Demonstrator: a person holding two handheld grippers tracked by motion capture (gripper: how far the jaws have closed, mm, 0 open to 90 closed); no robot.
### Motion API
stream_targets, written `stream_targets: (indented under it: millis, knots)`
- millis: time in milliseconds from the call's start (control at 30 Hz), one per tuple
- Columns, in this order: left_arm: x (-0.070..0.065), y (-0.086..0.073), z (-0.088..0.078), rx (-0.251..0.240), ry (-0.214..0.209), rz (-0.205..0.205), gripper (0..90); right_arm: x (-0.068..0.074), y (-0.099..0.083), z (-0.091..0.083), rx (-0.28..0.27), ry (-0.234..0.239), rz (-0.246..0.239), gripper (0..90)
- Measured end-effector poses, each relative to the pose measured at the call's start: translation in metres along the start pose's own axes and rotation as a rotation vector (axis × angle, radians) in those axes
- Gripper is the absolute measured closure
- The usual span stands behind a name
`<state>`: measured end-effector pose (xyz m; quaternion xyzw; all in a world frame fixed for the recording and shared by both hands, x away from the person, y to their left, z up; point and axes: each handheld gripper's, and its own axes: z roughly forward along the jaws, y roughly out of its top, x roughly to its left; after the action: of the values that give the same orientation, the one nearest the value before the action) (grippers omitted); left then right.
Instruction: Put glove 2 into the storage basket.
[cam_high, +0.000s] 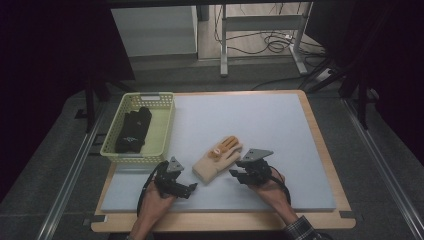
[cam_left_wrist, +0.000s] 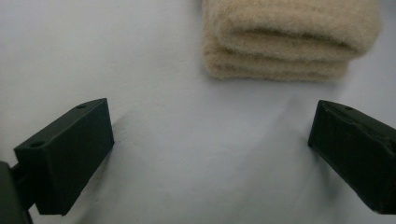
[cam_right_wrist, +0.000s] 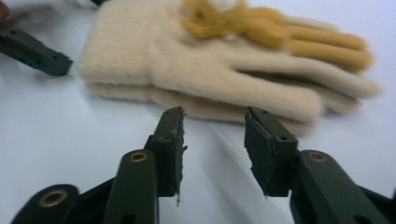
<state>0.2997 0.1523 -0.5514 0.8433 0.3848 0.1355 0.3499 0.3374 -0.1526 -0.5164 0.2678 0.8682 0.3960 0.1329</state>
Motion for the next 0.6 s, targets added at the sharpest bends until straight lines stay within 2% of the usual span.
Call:
stream_targets:
  millis: [167,400,600]
  knots:
    - [0.000,0.000,0.000,0.002,0.000,0.001,0.3,-0.013,-0.007,-0.014,-0.009,-0.043,0.025,44.1]
    - [0.000,0.000,0.000,0.004,-0.001,0.000,0.3,-0.035,-0.025,-0.036,-0.019,-0.112,0.089,31.0]
    - [0.000,0.000,-0.001,0.002,0.001,-0.003,1.5,-0.051,-0.044,-0.053,-0.003,-0.156,0.124,24.2]
